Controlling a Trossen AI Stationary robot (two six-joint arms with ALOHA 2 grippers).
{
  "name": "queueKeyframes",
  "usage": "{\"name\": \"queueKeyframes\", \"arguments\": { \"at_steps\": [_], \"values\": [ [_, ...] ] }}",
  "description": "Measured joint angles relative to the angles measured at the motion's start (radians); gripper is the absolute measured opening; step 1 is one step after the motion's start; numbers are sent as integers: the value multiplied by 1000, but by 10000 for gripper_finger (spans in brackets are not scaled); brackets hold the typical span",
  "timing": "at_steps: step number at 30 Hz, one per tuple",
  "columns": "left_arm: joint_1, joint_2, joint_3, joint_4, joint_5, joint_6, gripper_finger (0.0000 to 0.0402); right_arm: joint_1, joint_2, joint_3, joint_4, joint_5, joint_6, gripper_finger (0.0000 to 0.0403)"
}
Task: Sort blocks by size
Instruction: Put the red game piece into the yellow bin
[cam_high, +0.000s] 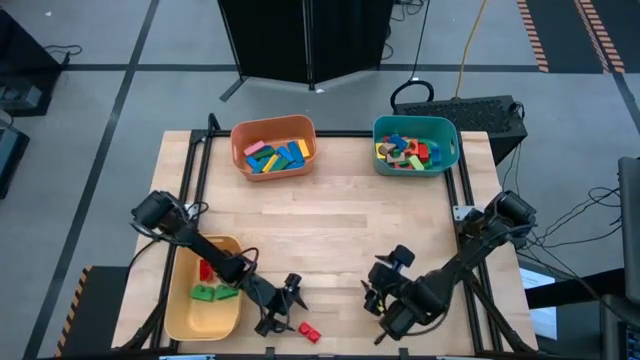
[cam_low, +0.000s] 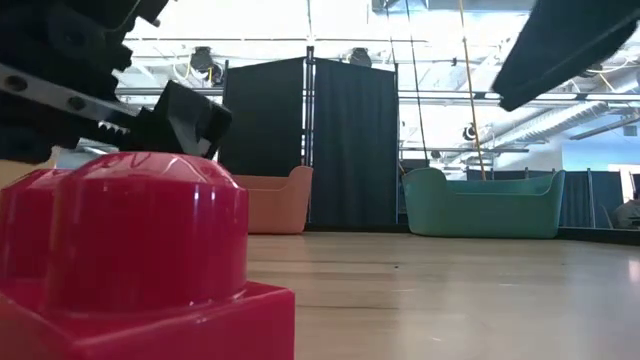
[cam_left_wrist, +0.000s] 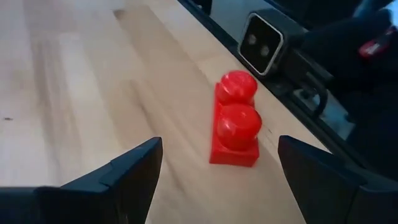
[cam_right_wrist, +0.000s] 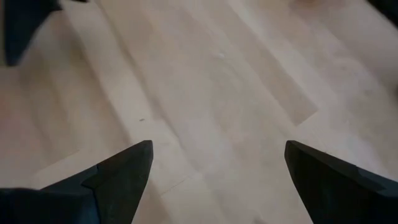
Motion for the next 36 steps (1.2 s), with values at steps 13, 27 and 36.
{"name": "queueKeyframes", "arguments": {
  "at_steps": [13, 27, 36],
  "values": [
    [3, 157, 80, 98, 39, 27, 315, -132, 0, 0, -30, -7, -183, 357],
    [7, 184, 151, -31, 26, -1, 225, -132, 0, 0, -30, -4, -169, 357],
    [6, 185, 150, -10, 37, -8, 115, -98, 0, 0, -29, 42, -116, 357]
  ]
}}
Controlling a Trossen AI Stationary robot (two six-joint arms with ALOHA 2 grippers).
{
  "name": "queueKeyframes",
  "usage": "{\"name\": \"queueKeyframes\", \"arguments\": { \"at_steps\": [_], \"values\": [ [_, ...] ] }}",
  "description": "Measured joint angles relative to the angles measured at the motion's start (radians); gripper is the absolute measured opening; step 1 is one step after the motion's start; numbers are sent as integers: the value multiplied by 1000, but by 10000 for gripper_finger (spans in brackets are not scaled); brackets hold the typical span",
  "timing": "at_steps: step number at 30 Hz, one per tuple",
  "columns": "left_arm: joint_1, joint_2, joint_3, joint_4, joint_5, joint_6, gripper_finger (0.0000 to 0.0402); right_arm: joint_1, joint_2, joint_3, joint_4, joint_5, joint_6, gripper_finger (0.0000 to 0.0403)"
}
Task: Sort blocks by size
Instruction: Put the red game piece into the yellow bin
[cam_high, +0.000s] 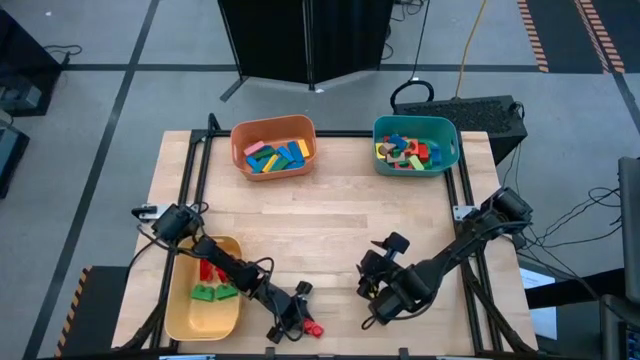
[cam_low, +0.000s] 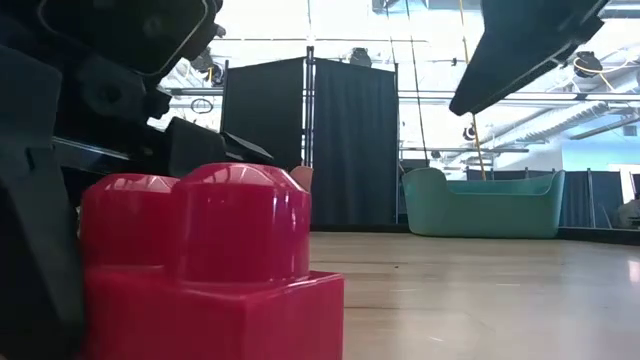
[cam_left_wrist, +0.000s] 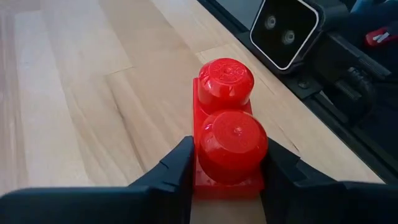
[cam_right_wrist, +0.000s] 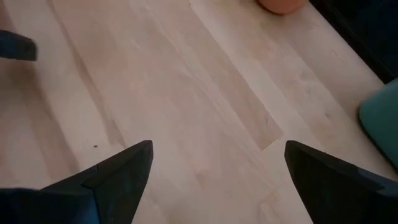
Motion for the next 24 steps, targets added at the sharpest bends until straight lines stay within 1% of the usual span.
{"name": "queueKeyframes", "arguments": {
  "at_steps": [3, 5, 7, 10, 13, 17, 21, 24],
  "values": [
    [0, -7, 0, -3, -1, -3, 115, 19, 0, 0, -9, 7, 24, 357],
    [0, -33, -3, -16, -16, -19, 115, 31, 0, 0, -22, 9, 45, 357],
    [4, -80, -2, -40, -24, -23, 115, 44, 0, 0, -32, 18, 62, 357],
    [10, -176, -2, -140, -47, -22, 115, 64, 0, 0, -33, 50, 66, 357],
    [11, -296, -2, -304, -113, -22, 116, 76, 0, 0, -35, 62, 85, 357],
    [-11, -457, -1, -598, -252, -53, 116, 88, 0, 0, -56, 71, 119, 357],
    [-53, -600, -2, -842, -348, -155, 117, 121, 0, 0, -71, 140, 169, 357],
    [-100, -701, -17, -940, -417, -240, 118, 140, 0, 0, -95, 183, 207, 357]
  ]
}}
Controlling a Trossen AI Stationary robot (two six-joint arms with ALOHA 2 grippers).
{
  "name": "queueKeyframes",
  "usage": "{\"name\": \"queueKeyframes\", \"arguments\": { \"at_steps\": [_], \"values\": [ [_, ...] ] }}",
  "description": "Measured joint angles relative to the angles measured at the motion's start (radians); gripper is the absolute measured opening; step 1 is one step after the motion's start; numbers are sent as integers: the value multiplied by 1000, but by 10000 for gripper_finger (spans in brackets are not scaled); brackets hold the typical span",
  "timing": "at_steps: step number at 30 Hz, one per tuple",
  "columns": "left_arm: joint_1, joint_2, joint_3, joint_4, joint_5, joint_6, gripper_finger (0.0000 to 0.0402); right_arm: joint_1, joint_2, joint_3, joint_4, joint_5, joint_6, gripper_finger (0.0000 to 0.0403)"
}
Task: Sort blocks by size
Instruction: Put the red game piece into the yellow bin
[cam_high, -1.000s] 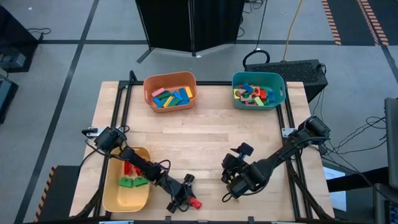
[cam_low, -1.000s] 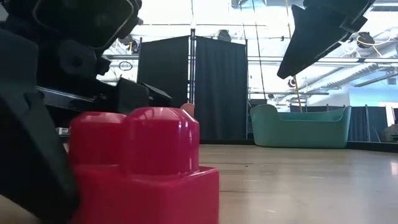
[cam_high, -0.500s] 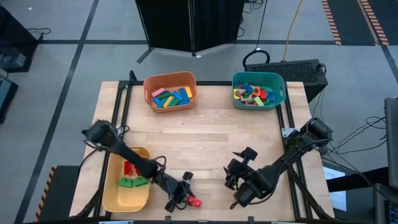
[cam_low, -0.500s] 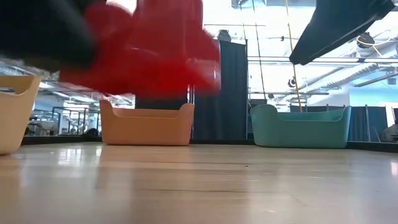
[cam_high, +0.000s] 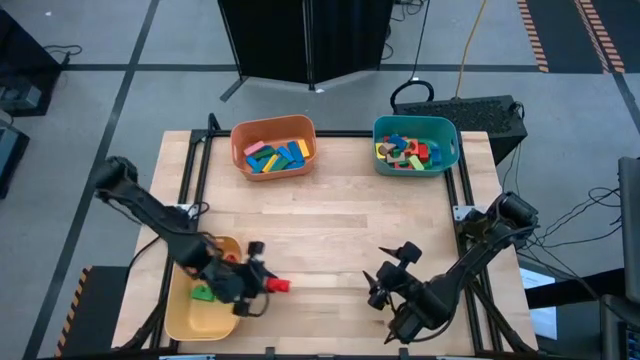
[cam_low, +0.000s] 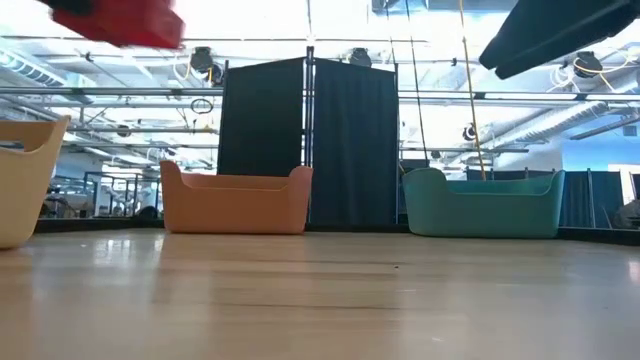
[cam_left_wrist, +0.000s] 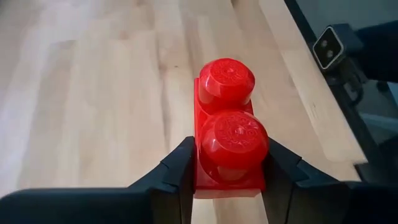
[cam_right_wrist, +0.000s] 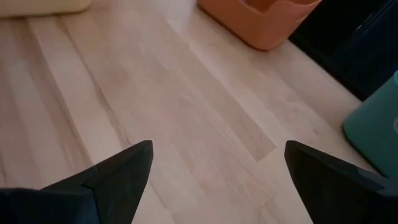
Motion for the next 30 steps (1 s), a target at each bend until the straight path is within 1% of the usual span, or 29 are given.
{"name": "queueKeyframes", "arguments": {
  "at_steps": [4, 7, 11, 14, 18, 22, 30],
  "values": [
    [-83, -123, -10, -156, -83, -125, 119, 6, 0, 0, -34, 16, 35, 357],
    [-152, -188, -11, -346, -117, -258, 119, 6, 0, 0, -38, 14, 36, 357],
    [-244, -223, -12, -584, -123, -468, 119, 6, 0, 0, -38, 13, 36, 357],
    [-308, -227, -13, -678, -121, -581, 119, 6, 0, 0, -38, 12, 37, 357],
    [-379, -227, -13, -715, -84, -676, 120, 5, 0, 0, -38, 13, 44, 357],
    [-452, -226, -29, -702, -51, -771, 120, 5, 0, 0, -37, 14, 43, 357],
    [-585, -226, -152, -625, -46, -1001, 120, 5, 0, 0, -5, 17, 33, 357]
  ]
}}
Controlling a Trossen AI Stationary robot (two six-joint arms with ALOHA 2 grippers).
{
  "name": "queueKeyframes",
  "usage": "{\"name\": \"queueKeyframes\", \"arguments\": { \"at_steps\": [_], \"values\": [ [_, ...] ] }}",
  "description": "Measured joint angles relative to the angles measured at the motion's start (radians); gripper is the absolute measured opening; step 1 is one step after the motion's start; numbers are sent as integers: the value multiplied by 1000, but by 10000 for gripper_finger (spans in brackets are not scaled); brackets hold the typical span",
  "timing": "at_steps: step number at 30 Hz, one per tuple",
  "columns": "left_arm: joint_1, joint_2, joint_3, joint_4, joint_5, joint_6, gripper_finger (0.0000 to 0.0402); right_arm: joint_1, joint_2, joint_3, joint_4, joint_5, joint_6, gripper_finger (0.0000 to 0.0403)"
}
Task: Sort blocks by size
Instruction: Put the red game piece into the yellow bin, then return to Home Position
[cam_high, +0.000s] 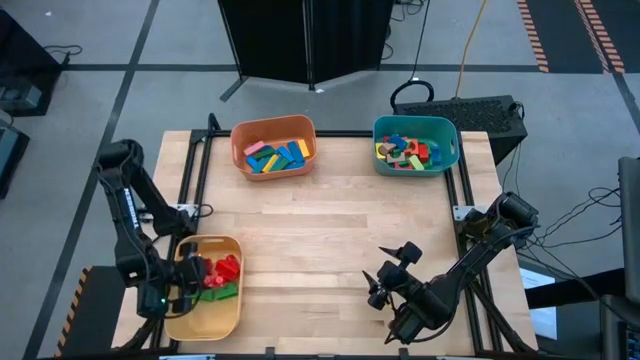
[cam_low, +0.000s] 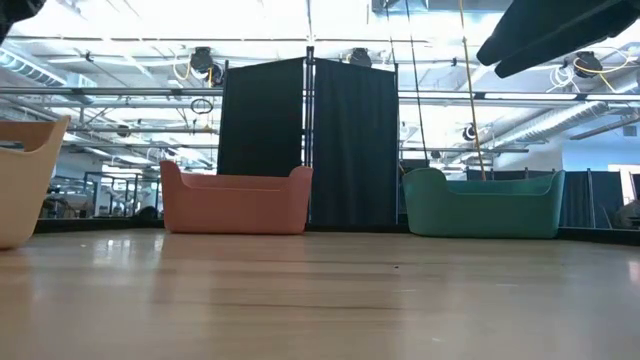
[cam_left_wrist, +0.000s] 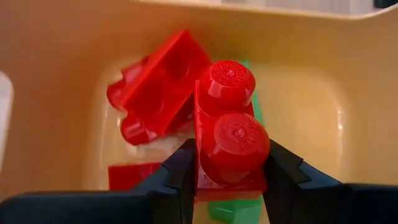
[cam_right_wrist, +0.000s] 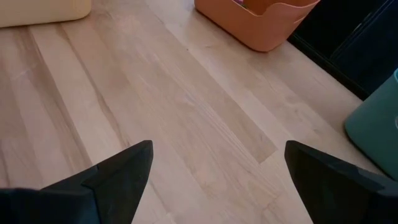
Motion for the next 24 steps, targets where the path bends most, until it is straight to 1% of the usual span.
{"name": "queueKeyframes", "arguments": {
  "at_steps": [3, 6, 10, 15, 18, 20, 24],
  "values": [
    [-22, 0, -41, 20, -3, -70, 121, 0, 0, 0, 2, 0, -2, 357],
    [-29, 0, -66, 56, -30, -95, 136, 0, 0, 0, 2, -1, 2, 357],
    [-29, 0, -86, 52, -29, -143, 182, 0, 0, 0, 6, -1, 2, 357],
    [-29, 0, -86, 55, -23, -147, 249, 0, 0, 0, 7, -1, 4, 357],
    [-29, 0, -82, 54, -24, -147, 274, 0, 0, 0, 6, 7, -1, 357],
    [-29, -1, -65, 55, -65, -147, 281, 0, 0, 0, 6, 51, -32, 357],
    [-29, -23, -26, 57, -234, -120, 281, -3, 0, 0, -21, 153, -168, 357]
  ]
}}
